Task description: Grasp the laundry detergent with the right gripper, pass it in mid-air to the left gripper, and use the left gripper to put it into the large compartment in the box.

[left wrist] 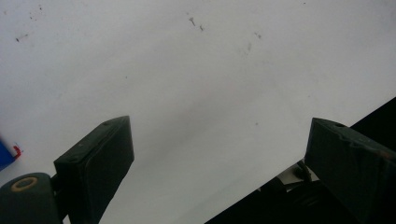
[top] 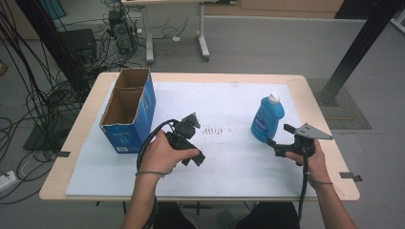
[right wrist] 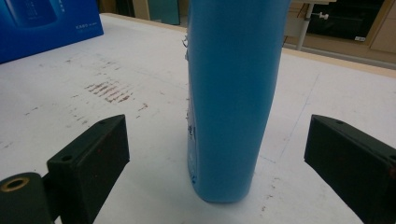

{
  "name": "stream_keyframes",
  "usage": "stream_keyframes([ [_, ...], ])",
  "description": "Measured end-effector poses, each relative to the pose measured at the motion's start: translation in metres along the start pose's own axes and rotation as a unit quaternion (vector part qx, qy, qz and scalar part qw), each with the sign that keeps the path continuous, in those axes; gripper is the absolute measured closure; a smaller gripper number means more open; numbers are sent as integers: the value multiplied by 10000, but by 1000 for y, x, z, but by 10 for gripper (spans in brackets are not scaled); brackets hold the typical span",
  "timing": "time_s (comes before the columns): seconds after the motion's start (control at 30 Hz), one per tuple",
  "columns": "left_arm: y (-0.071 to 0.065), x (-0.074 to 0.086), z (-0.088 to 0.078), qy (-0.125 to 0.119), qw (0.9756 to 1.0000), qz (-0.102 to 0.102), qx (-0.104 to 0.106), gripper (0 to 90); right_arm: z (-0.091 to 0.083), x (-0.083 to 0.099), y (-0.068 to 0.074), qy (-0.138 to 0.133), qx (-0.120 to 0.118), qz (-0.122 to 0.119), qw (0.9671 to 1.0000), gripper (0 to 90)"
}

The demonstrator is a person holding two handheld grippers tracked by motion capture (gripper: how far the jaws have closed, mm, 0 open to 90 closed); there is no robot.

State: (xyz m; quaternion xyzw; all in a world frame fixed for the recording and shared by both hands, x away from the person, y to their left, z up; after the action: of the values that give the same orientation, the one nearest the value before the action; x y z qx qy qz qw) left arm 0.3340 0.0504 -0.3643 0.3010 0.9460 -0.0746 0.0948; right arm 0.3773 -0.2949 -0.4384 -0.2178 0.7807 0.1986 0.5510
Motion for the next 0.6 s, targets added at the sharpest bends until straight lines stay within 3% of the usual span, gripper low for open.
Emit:
stream_keyframes([
  [0.6, -1, 0, 1, -42, 10000, -11, 22, 82, 6, 4, 2, -75, 3, 34, 10000, 41],
])
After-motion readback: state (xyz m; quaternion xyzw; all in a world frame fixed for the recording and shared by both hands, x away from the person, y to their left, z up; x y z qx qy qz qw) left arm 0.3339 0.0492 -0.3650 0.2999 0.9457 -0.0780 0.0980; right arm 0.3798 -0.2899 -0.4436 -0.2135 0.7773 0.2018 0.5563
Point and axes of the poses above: each handheld gripper's, and its own axes: z roughly forward along the jaws, x roughly out of its underside, y roughly to its left, the point moved 4 cm from there along z, roughly forward along the jaws, and after that the axes turned 3 degrees about z, right-handed, at the moved point
